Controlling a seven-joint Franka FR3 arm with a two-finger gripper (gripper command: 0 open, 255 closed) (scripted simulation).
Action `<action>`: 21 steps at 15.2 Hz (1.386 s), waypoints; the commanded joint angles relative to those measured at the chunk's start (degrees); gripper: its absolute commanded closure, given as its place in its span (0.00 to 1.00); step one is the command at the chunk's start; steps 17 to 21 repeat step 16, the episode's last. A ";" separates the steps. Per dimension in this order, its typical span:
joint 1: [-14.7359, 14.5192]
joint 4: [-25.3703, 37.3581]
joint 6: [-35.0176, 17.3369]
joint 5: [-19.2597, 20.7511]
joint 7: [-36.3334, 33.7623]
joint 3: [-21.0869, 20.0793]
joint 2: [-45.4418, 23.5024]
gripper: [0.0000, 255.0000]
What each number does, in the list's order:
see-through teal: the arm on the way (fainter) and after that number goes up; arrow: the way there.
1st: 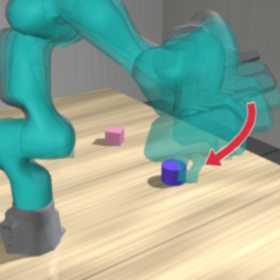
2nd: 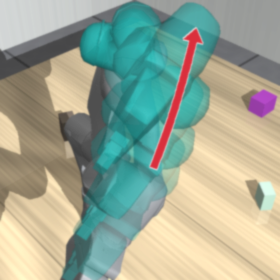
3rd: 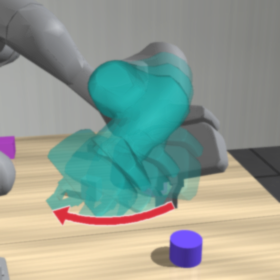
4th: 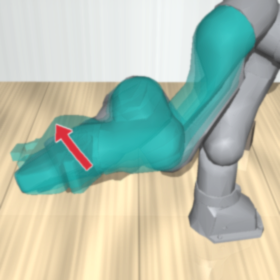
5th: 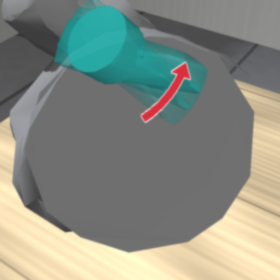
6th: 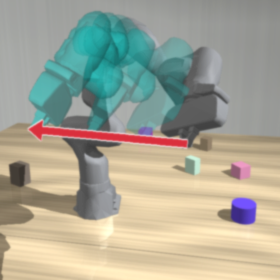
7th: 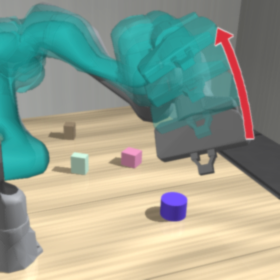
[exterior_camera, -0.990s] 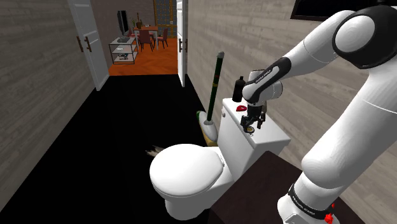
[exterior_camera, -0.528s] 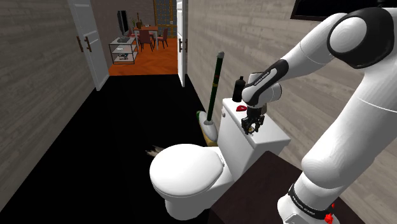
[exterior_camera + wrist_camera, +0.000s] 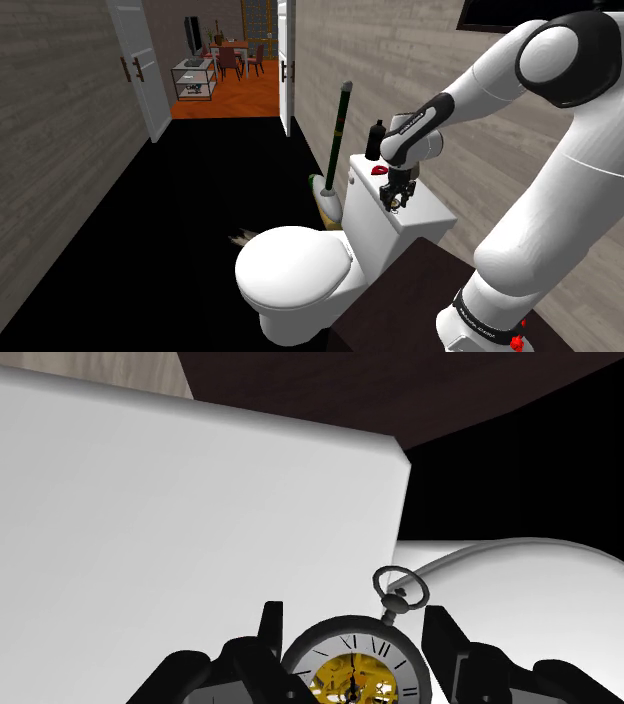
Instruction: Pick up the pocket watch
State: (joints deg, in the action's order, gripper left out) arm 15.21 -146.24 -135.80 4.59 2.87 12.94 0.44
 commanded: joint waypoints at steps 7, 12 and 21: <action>0.00 1.36 6.58 0.96 -0.60 -0.17 5.18 1.00; 0.04 2.66 10.93 1.38 -0.84 -0.36 8.26 1.00; 0.05 3.33 12.79 1.51 -0.92 -0.45 9.47 1.00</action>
